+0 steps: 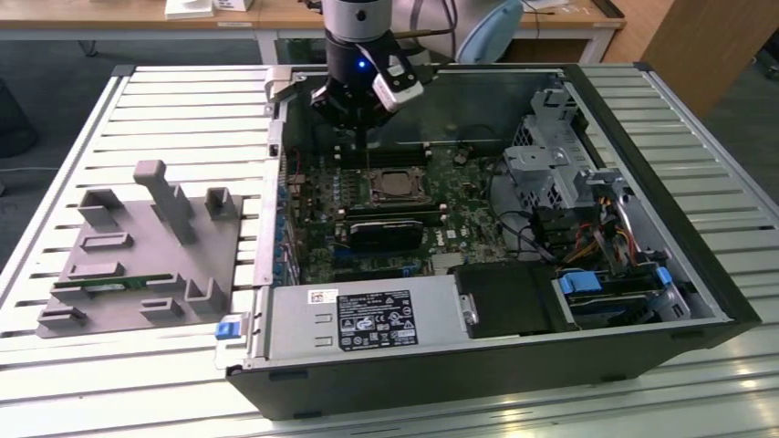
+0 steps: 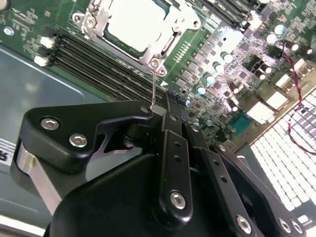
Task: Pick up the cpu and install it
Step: 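Install the first cpu locking lever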
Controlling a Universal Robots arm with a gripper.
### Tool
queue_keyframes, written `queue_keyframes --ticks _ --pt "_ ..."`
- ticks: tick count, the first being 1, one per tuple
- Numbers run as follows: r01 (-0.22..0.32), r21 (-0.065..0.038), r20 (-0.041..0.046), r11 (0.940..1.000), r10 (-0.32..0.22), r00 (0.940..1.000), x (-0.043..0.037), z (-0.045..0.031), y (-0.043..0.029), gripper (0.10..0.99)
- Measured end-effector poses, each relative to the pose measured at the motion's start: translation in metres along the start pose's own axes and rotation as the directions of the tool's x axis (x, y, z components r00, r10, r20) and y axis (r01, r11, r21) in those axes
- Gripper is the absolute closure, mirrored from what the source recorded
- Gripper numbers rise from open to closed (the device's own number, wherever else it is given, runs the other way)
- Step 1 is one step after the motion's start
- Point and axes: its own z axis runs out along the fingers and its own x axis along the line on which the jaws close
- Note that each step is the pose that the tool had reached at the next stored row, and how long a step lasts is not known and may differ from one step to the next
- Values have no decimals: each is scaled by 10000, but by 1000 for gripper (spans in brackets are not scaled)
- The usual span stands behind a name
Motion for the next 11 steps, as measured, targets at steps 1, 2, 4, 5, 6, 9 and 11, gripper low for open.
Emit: queue_keyframes --ticks 1,2,4,5,6,9,11 --pt "0 0 0 10000 0 10000 -13 0 0 980" --pt "0 0 1 10000 0 10000 -26 1 -1 980" --pt "0 0 1 10000 0 10000 -53 1 -2 980" --pt "0 0 1 10000 0 10000 -67 1 -2 980" --pt "0 0 1 10000 0 10000 -80 1 -3 980" --pt "-1 1 0 10000 1 10000 -116 2 -4 980" --pt "0 0 0 10000 0 10000 -134 3 -5 980"
